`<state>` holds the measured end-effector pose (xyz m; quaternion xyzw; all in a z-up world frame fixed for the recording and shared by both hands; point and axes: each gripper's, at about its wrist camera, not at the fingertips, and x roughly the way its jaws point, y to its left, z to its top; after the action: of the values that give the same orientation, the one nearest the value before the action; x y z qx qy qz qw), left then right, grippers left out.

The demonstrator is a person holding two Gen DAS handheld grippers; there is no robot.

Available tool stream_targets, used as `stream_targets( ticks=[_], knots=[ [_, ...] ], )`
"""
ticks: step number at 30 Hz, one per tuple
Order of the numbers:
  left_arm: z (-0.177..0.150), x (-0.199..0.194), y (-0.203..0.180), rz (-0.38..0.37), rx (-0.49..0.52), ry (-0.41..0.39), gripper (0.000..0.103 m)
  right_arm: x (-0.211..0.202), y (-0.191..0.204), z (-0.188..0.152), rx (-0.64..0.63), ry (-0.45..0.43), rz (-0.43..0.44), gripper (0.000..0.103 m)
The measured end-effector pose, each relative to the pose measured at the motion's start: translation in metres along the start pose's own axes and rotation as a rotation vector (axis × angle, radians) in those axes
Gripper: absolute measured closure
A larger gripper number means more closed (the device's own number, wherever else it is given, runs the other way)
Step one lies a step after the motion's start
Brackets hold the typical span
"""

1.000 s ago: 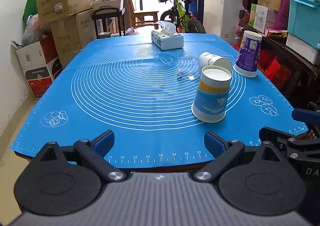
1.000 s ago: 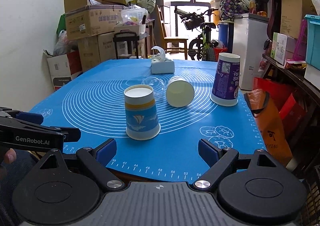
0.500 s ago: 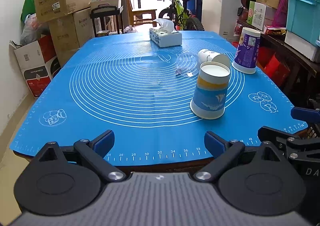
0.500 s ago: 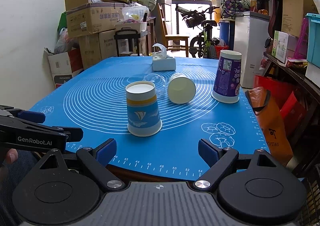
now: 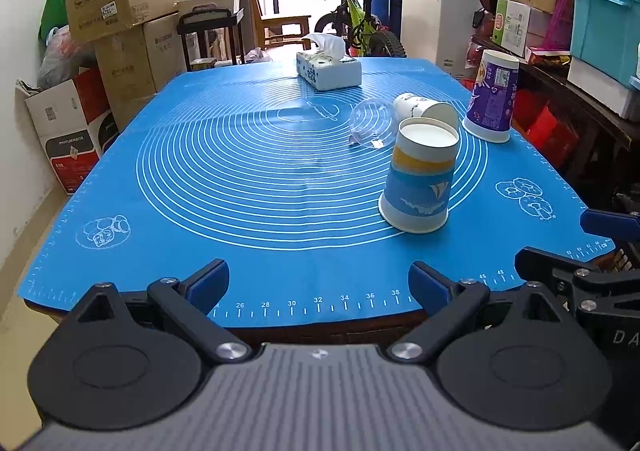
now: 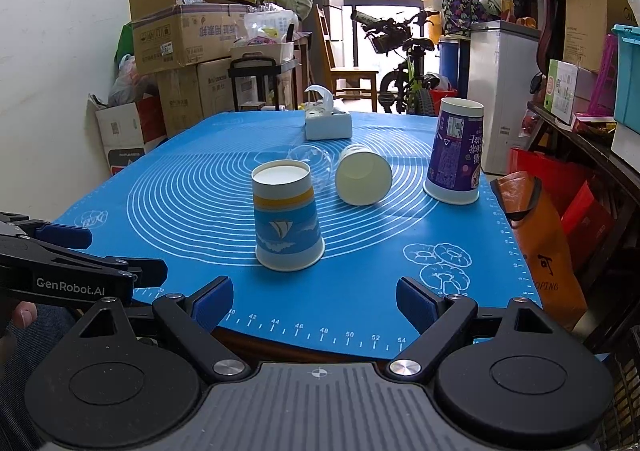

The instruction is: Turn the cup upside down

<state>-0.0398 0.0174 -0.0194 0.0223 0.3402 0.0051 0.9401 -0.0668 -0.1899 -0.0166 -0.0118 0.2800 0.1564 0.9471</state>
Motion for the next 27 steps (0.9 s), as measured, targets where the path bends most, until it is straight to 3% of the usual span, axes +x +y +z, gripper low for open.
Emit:
stream_targets(
  ticks=[27],
  knots=[
    [-0.0021, 0.0023, -0.0031, 0.0, 0.012, 0.005, 0.007, 0.0044, -0.0023, -0.0035, 0.005, 0.009, 0.001, 0.013]
  ],
)
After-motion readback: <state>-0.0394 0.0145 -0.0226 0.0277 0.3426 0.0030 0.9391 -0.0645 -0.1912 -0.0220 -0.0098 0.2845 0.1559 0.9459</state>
